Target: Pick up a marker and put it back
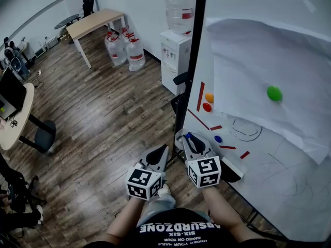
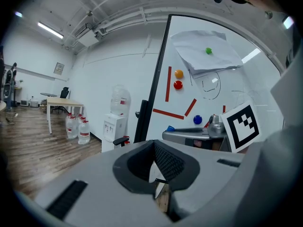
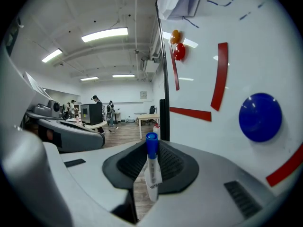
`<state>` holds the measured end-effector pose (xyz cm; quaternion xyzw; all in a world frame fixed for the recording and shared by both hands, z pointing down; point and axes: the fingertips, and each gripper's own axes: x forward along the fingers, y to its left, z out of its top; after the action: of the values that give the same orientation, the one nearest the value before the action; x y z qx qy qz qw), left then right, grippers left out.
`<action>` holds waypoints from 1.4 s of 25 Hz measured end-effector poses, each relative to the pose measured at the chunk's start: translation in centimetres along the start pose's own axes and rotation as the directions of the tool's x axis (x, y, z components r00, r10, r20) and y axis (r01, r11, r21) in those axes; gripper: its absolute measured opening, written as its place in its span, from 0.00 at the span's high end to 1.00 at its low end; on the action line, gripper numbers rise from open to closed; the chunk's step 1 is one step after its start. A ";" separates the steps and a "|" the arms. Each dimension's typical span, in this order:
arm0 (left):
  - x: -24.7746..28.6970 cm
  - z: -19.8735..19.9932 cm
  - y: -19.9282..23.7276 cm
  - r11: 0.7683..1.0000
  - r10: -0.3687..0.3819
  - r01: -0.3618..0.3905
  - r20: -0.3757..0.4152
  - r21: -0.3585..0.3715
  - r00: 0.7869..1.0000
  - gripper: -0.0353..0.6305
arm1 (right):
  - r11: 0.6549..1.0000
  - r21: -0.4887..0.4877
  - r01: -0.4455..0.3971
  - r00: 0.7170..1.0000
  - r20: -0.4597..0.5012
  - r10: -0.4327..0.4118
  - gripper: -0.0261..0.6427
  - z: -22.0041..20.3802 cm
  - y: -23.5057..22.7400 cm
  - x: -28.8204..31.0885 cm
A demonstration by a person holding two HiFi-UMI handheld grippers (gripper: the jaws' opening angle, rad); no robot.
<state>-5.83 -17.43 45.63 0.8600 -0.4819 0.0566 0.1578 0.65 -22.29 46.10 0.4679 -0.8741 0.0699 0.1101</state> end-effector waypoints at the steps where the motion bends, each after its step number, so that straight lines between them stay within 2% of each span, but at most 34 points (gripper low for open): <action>1: 0.0 0.0 0.0 1.000 0.000 0.000 0.000 0.001 1.000 0.94 | 1.000 0.000 -0.001 1.000 0.005 0.001 0.86 0.2 0.0 -0.1; 19: -1.7 -0.4 -1.1 1.000 0.005 -0.005 0.011 -0.001 1.000 0.94 | 1.000 -0.027 0.004 0.994 0.105 -0.002 0.86 3.9 1.0 -3.0; 35: -3.0 -1.4 -3.3 1.000 0.003 -0.003 0.011 0.017 1.000 0.94 | 0.999 -0.030 -0.010 0.990 0.137 0.014 0.86 4.1 2.1 -6.4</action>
<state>-4.58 -12.95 45.45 0.8608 -0.4838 0.0561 0.1478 1.86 -16.93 40.48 0.4645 -0.8834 0.0253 0.0562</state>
